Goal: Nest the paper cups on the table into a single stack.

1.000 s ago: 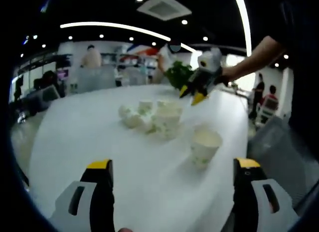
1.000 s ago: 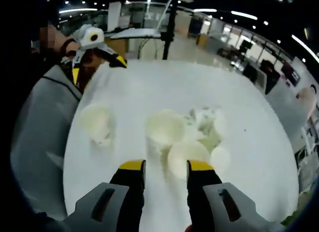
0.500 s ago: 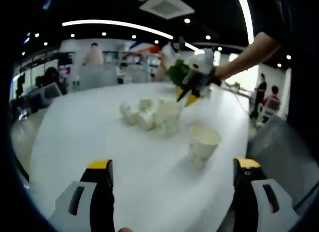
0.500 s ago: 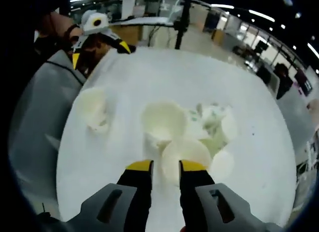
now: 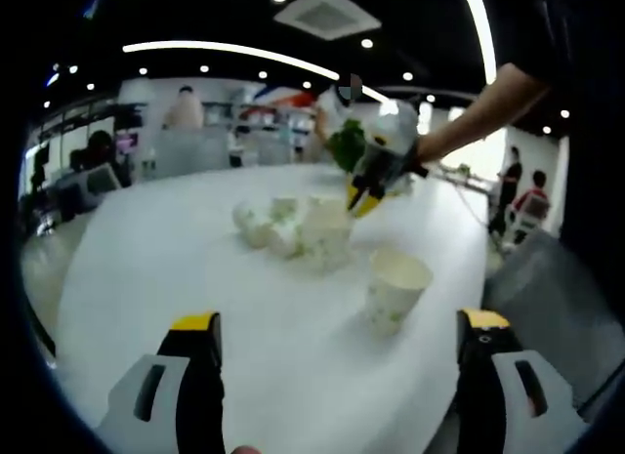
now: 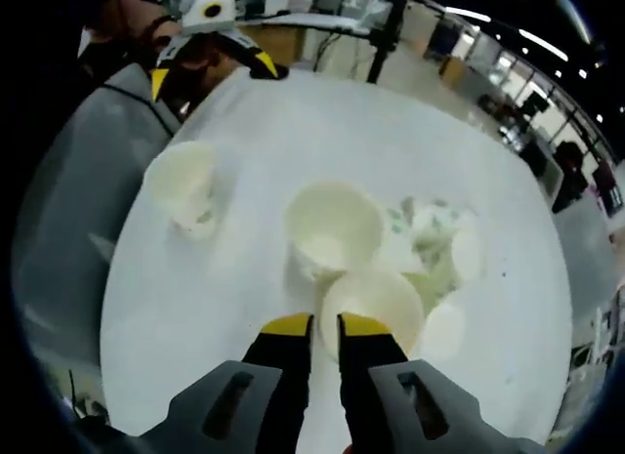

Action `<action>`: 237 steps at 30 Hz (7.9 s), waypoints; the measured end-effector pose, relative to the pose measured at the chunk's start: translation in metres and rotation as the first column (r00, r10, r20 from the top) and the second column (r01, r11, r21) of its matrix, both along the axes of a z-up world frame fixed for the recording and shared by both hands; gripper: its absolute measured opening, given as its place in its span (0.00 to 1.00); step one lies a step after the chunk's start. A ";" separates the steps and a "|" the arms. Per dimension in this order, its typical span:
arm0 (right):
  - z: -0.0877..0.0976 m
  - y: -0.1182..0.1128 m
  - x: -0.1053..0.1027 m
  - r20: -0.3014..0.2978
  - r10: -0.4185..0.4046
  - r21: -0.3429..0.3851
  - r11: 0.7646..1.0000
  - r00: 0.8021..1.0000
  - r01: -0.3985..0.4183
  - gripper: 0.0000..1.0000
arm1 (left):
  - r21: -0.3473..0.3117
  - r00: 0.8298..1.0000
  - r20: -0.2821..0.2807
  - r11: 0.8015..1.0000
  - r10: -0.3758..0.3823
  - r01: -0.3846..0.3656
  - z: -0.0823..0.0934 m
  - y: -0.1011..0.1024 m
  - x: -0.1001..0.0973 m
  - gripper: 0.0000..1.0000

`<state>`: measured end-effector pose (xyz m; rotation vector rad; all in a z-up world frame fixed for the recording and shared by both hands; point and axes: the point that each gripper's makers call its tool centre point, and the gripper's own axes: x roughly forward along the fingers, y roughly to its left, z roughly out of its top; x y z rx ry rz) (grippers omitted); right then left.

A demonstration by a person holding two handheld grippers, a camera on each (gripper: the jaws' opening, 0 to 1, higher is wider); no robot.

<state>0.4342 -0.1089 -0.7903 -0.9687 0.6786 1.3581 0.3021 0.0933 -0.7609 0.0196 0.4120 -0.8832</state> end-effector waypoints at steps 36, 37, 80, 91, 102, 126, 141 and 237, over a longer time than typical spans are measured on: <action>0.002 -0.004 -0.010 0.001 0.032 -0.032 0.999 0.999 -0.032 0.00 | -0.003 1.000 -0.008 1.000 -0.001 0.001 0.000 -0.001 -0.004 0.97; 0.002 -0.004 -0.011 0.003 0.035 -0.032 0.999 0.999 -0.035 0.00 | -0.004 1.000 -0.008 1.000 -0.002 0.002 0.000 -0.002 -0.004 0.97; 0.113 0.019 -0.051 0.115 -0.011 0.121 0.993 0.993 -0.003 0.00 | 0.008 0.997 0.003 0.997 -0.078 0.078 -0.003 -0.012 -0.009 0.97; 0.149 0.035 -0.068 0.159 0.040 0.148 0.987 0.986 -0.064 0.00 | 0.011 0.996 0.005 0.996 -0.087 0.087 -0.002 -0.013 -0.010 0.97; 0.185 0.065 -0.091 0.183 0.126 0.163 0.974 0.975 -0.157 0.00 | 0.008 0.998 0.015 0.998 -0.067 0.067 0.001 -0.006 -0.007 0.97; 0.118 0.092 -0.140 0.069 0.247 0.094 0.963 0.966 -0.253 0.00 | 0.001 0.999 0.027 1.000 -0.027 0.027 0.009 -0.003 -0.008 0.96; 0.075 0.087 -0.156 0.040 0.251 0.039 0.967 0.967 -0.253 0.00 | -0.002 0.999 0.043 1.000 -0.011 0.011 0.015 -0.001 -0.002 0.95; 0.018 0.087 -0.148 -0.032 0.253 -0.053 0.966 0.967 -0.254 0.09 | -0.002 1.000 -0.002 1.000 0.009 -0.009 -0.006 0.013 -0.010 0.94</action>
